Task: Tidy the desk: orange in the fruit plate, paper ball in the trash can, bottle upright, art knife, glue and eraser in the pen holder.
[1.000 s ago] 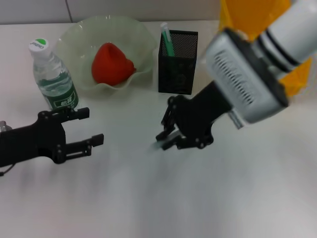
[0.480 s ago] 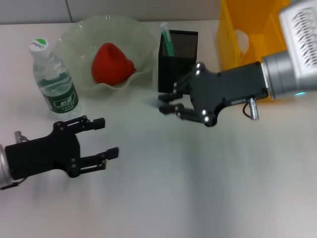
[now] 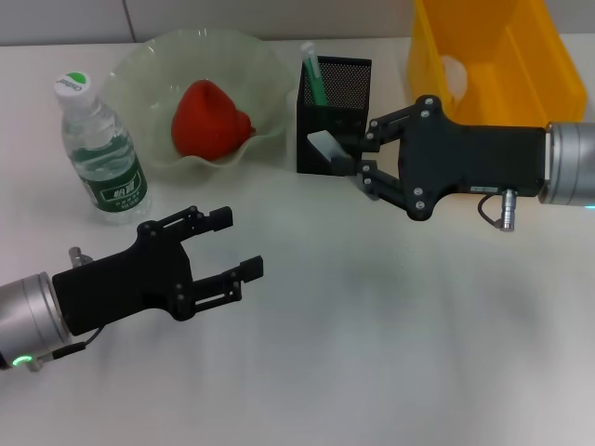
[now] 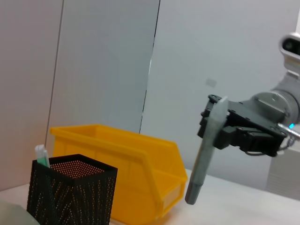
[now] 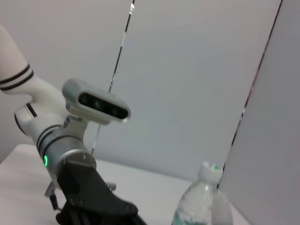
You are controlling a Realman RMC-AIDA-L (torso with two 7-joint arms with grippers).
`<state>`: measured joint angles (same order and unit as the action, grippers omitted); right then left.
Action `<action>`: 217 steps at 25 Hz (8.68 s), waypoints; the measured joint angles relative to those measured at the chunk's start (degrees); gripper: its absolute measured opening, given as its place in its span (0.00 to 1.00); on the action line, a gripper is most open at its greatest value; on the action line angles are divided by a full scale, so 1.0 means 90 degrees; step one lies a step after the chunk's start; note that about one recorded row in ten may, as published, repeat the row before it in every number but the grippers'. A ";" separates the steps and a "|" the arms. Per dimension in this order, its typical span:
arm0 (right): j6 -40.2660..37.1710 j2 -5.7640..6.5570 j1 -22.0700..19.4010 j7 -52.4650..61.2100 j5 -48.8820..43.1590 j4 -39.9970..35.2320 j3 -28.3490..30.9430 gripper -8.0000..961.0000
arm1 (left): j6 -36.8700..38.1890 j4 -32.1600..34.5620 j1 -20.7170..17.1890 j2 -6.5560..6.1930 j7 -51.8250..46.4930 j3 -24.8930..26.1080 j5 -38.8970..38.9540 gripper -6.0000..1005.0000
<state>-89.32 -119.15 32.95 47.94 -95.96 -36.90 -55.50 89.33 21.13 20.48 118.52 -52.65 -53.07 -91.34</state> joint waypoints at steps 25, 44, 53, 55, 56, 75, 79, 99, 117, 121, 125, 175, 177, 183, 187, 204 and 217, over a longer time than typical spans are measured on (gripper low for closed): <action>-0.0003 -0.0022 -0.0466 -0.4267 0.0674 0.0101 0.0196 0.14 | 0.0069 -0.0504 0.0111 -0.0007 -0.0130 0.0193 0.0008 0.77; 0.0613 -0.0029 0.0273 -0.5327 0.1416 0.1624 0.0216 0.14 | 0.0219 -0.0670 0.0169 0.0035 -0.0090 0.0172 0.0038 0.77; 0.1287 -0.0023 0.0668 -0.5328 0.1678 0.1947 0.0225 0.16 | 0.0236 -0.0771 0.0257 0.0035 0.0010 0.0168 0.0112 0.77; 0.1374 -0.0022 0.0785 -0.5162 0.1826 0.2022 0.0202 0.16 | 0.0242 -0.0773 0.0259 0.0031 0.0003 0.0165 0.0115 0.77; 0.1374 -0.0022 0.0785 -0.5162 0.1826 0.2022 0.0202 0.17 | 0.0244 -0.0774 0.0260 0.0029 -0.0014 0.0165 0.0115 0.77; 0.2057 -0.0048 0.1274 -0.3293 0.2352 0.2547 0.0206 0.21 | 0.0387 -0.0776 0.0256 0.0024 0.0015 0.0409 0.0240 0.77; 0.2154 -0.0051 0.1287 -0.2783 0.2497 0.2583 0.0207 0.22 | 0.0391 -0.0775 0.0249 0.0025 0.0017 0.0409 0.0246 0.77; 0.2424 -0.0052 0.1166 -0.0919 0.2616 0.2624 0.0216 0.27 | 0.0426 -0.0716 0.0263 0.0005 -0.0030 0.0409 0.0253 0.77; 0.2563 -0.0037 0.1192 -0.0514 0.2580 0.2582 0.0133 0.31 | 0.0474 -0.0706 0.0286 -0.0005 -0.0039 0.0409 0.0309 0.77; 0.2613 -0.0033 0.1202 -0.0495 0.2577 0.2571 0.0127 0.44 | 0.0475 -0.0706 0.0305 -0.0005 -0.0039 0.0409 0.0309 0.77; 0.2616 -0.0032 0.1193 -0.0495 0.2603 0.2562 0.0147 0.55 | 0.0475 -0.0707 0.0319 -0.0004 -0.0039 0.0409 0.0309 0.77; -0.1312 0.0490 -0.1254 0.1723 -0.0772 0.0516 0.0571 0.85 | 0.0534 -0.0211 0.0367 -0.0285 -0.0529 -0.0495 -0.0435 0.77; -0.1312 0.0443 -0.1270 0.1525 -0.0871 0.0511 0.0555 0.85 | 0.0490 -0.0180 0.0380 -0.0272 -0.0527 -0.0494 -0.0520 0.77; -0.1259 0.0378 -0.1223 0.1259 -0.0972 0.0548 0.0553 0.85 | 0.0354 -0.0124 0.0445 -0.0231 -0.0446 -0.0490 -0.0690 0.77; -0.1119 0.0270 -0.1164 0.0989 -0.0987 0.0554 0.0555 0.85 | 0.0346 -0.0121 0.0452 -0.0229 -0.0426 -0.0495 -0.0722 0.77; -0.1099 0.0271 -0.0861 0.1054 -0.1048 0.0712 0.0532 0.85 | 0.0397 0.0025 0.0433 -0.0297 -0.0488 -0.0436 -0.0750 0.77; -0.1108 0.0261 -0.0849 0.1065 -0.1048 0.0731 0.0533 0.85 | 0.0433 0.0058 0.0480 -0.0308 -0.0507 -0.0484 -0.0750 0.77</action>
